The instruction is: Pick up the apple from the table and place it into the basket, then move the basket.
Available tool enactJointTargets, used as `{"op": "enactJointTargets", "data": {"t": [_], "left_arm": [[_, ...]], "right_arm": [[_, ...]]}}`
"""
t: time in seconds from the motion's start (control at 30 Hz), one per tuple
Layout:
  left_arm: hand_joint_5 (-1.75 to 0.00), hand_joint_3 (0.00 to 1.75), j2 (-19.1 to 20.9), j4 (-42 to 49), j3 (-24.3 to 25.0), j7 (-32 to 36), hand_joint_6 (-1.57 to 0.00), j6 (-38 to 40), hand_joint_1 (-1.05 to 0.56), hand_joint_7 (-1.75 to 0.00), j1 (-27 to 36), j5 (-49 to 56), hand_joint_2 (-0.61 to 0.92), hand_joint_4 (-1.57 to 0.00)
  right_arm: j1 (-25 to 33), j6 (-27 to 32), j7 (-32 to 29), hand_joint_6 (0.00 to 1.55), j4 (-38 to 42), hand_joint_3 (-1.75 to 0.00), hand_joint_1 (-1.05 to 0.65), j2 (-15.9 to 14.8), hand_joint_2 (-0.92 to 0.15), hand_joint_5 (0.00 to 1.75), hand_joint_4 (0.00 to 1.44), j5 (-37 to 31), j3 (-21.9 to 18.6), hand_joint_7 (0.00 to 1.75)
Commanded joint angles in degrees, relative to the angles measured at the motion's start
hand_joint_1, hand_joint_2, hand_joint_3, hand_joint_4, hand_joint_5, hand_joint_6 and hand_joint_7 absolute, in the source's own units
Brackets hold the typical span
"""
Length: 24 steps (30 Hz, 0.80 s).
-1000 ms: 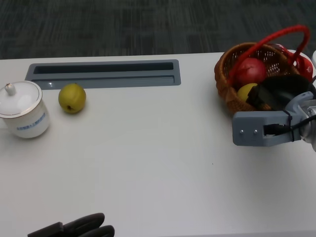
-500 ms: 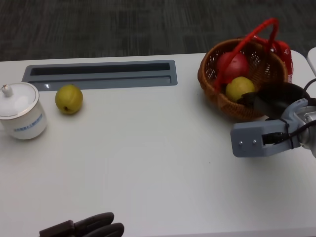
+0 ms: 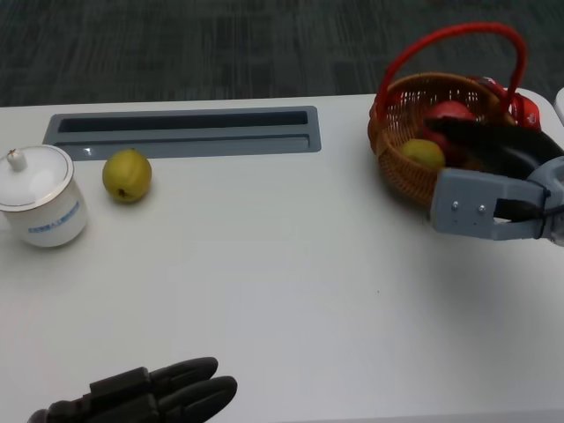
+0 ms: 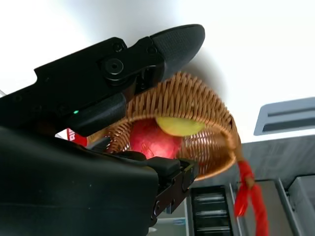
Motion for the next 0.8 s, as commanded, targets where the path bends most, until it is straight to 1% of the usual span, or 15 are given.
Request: {"op": "enactJointTargets", "data": {"t": [0.03, 0.3, 0.4, 0.5, 0.57, 0.63, 0.73, 0.8], "left_arm": [[0.0, 0.0, 1.1, 0.8, -0.9, -0.7, -0.87, 0.4, -0.51, 0.0, -1.0, -0.4, 0.72, -0.93], [0.0, 0.0, 2.2, 3.3, -1.5, -0.9, -0.88, -0.2, -0.52, 0.0, -4.4, -1.2, 0.72, -0.93], [-0.01, 0.01, 2.5, 3.5, -1.5, -0.9, -0.88, 0.4, -0.54, -0.01, -5.6, -1.4, 0.73, -0.94], [0.0, 0.0, 3.0, 3.5, -1.4, -1.0, -0.88, 1.3, -0.55, 0.0, -7.0, -1.7, 0.73, -0.93], [0.0, 0.0, 3.8, 3.6, -0.9, -1.1, -0.87, 2.0, -0.56, 0.0, -7.9, -2.3, 0.73, -0.91], [0.0, 0.01, 4.6, 3.8, -0.3, -1.2, -0.85, 2.8, -0.56, 0.0, -8.9, -2.8, 0.74, -0.89], [0.0, 0.0, 5.6, 4.7, 0.6, -1.1, -0.82, 3.6, -0.57, 0.0, -10.8, -3.4, 0.74, -0.87], [0.0, 0.0, 6.4, 5.5, 1.1, -1.2, -0.8, 4.2, -0.58, 0.0, -12.1, -4.1, 0.74, -0.86]], "right_arm": [[-2.0, -0.3, 0.2, 0.21, -0.8, -0.01, -0.95, -2.1, -0.82, 0.02, 0.28, 0.5, -0.6, 0.01], [-2.6, -3.0, 2.5, 0.24, -1.2, 0.0, -0.95, -3.4, -0.81, 0.01, 0.29, 2.8, -2.8, 0.01], [-2.1, -5.5, 3.5, 0.25, -1.6, 0.0, -0.93, -3.9, -0.8, 0.01, 0.3, 4.4, -4.3, 0.01], [-0.6, -11.5, 2.1, 0.3, -2.5, -0.01, -0.94, -5.0, -0.82, 0.02, 0.35, 4.9, -4.5, 0.02], [0.9, -16.7, 1.3, 0.34, -3.2, -0.01, -0.97, -5.6, -0.84, 0.03, 0.38, 5.3, -4.6, 0.03], [2.9, -22.3, 2.1, 0.36, -4.0, -0.01, -0.97, -5.7, -0.84, 0.03, 0.4, 7.0, -5.6, 0.03], [6.5, -32.0, 2.8, 0.4, -5.6, 0.0, -0.87, -5.4, -0.82, 0.03, 0.46, 9.7, -7.1, 0.02], [8.9, -38.0, 3.7, 0.42, -6.7, -0.01, -0.81, -5.0, -0.82, 0.03, 0.49, 11.5, -7.7, 0.02]]}}
